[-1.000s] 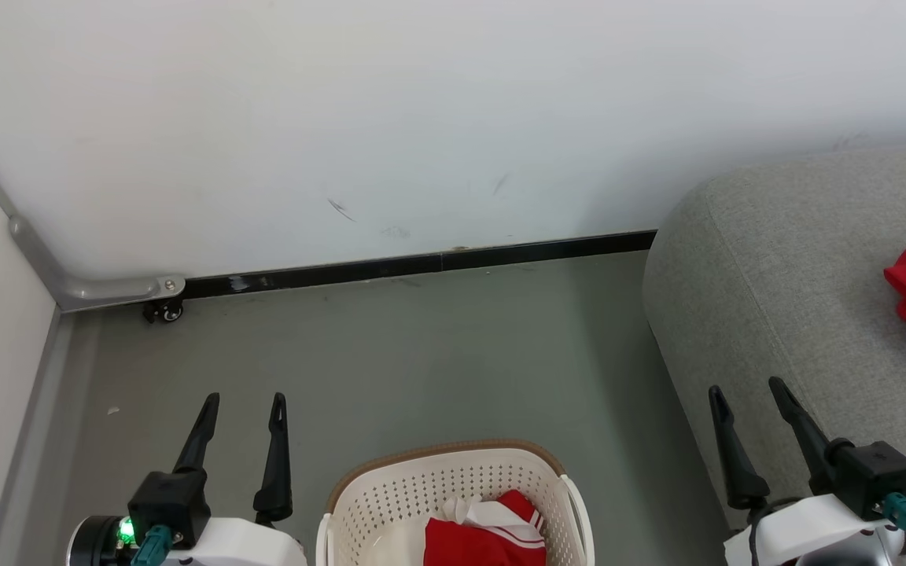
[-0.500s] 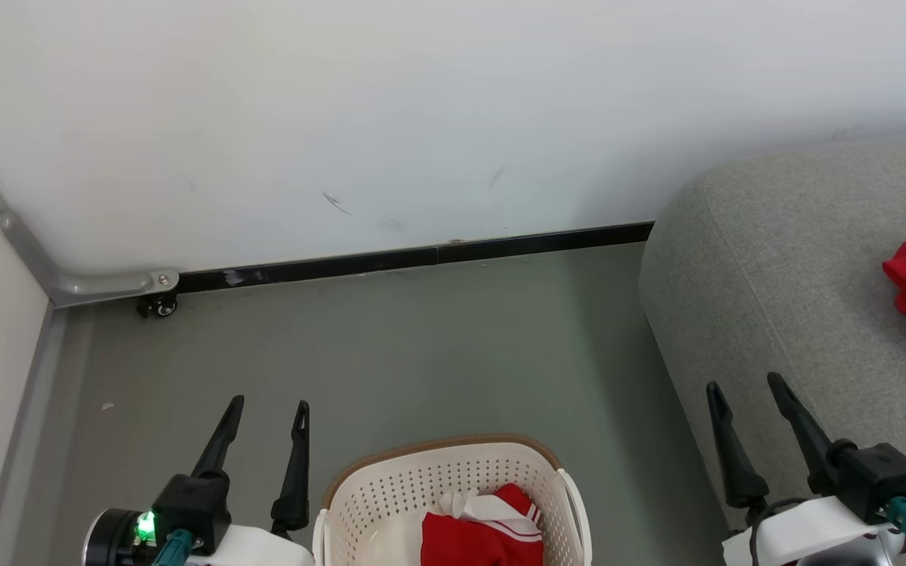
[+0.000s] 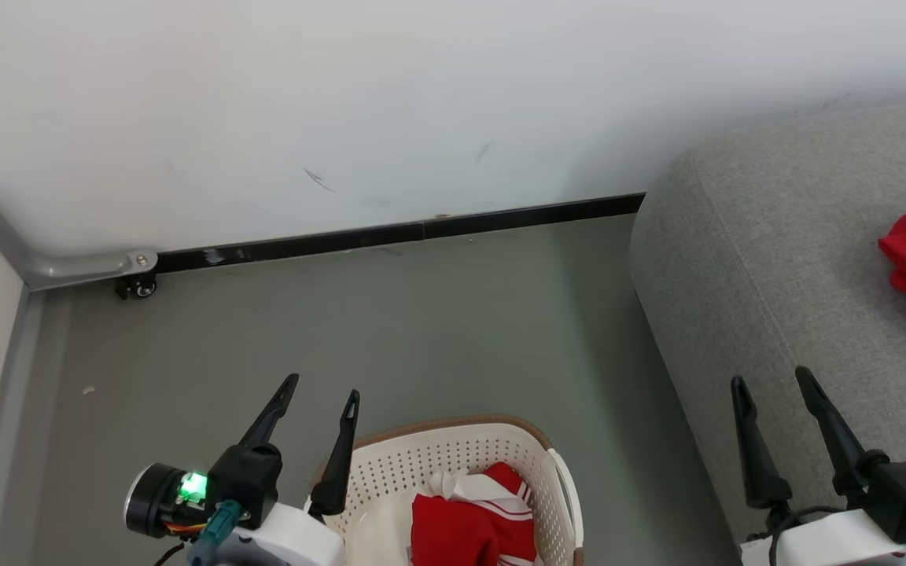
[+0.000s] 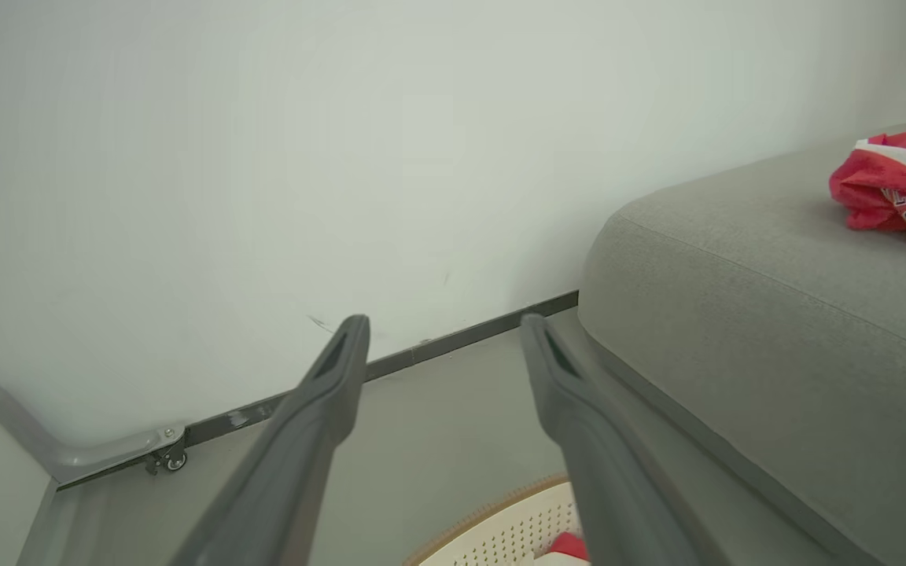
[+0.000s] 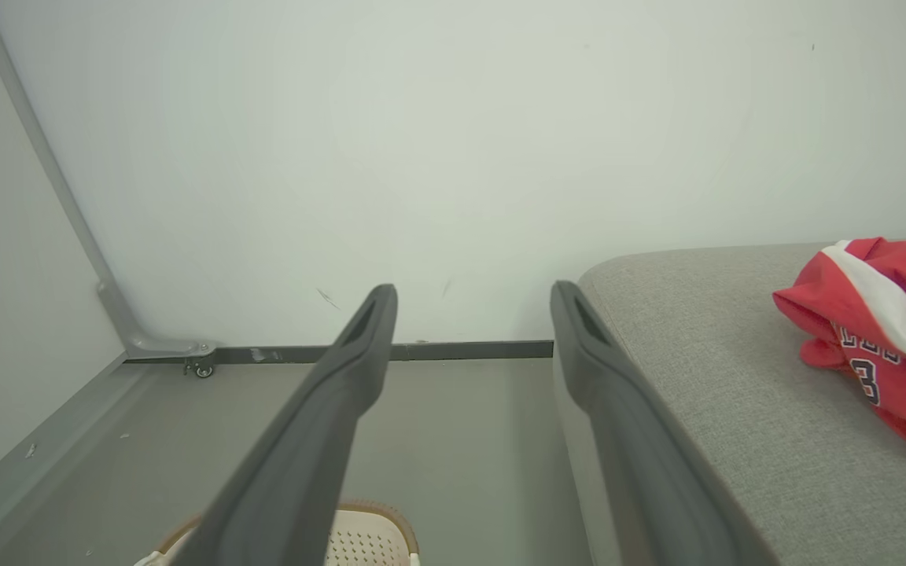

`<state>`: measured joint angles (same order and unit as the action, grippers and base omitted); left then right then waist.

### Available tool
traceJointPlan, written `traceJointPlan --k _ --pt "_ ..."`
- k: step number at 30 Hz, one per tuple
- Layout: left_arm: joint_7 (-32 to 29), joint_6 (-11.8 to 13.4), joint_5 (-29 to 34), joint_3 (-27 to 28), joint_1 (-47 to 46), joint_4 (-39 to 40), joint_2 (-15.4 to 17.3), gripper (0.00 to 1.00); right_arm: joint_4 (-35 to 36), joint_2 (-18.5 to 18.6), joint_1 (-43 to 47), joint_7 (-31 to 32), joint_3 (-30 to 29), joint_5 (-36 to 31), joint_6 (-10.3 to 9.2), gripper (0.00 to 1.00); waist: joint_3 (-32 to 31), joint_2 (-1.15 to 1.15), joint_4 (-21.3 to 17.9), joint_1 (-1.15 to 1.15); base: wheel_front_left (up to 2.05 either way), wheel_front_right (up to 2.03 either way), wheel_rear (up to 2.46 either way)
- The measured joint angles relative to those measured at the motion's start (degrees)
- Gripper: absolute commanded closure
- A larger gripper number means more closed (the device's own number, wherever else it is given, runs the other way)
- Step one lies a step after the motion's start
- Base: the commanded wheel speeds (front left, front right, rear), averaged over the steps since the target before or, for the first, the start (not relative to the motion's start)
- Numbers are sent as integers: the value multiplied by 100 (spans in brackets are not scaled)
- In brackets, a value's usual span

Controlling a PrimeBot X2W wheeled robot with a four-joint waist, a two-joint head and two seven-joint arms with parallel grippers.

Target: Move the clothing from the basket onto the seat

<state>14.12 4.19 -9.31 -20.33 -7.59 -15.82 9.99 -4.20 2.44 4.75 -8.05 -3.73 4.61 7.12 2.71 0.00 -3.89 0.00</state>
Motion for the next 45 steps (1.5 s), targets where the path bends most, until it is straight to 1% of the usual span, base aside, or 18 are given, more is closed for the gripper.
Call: traceJointPlan --k 6,11,14,21,29,45 --pt "-35 -116 71 -165 -266 -309 -78 0 279 -9 26 -78 -124 -175 1 0 193 0 -68 0 0 0 0" --pt "-101 -127 136 -302 -381 -608 -169 0 555 -11 26 -181 -193 -264 1 0 387 0 -133 0 0 0 0" --pt "-152 -169 216 -380 -474 -804 -227 0 646 -12 26 -229 -234 -264 1 0 521 0 -175 0 0 0 0" --pt "-152 -169 347 -480 -790 -1226 -294 0 834 -15 19 -289 -253 -248 1 0 876 0 -284 0 0 0 0" --pt "-151 -174 509 -582 -1079 -1610 -272 0 1021 -20 -79 -356 -231 -104 1 0 1352 0 -436 0 0 0 0" --pt "-148 -176 804 -681 -1605 -2145 -143 0 1122 -21 -824 -466 -116 56 1 0 2340 0 -746 0 0 0 0"
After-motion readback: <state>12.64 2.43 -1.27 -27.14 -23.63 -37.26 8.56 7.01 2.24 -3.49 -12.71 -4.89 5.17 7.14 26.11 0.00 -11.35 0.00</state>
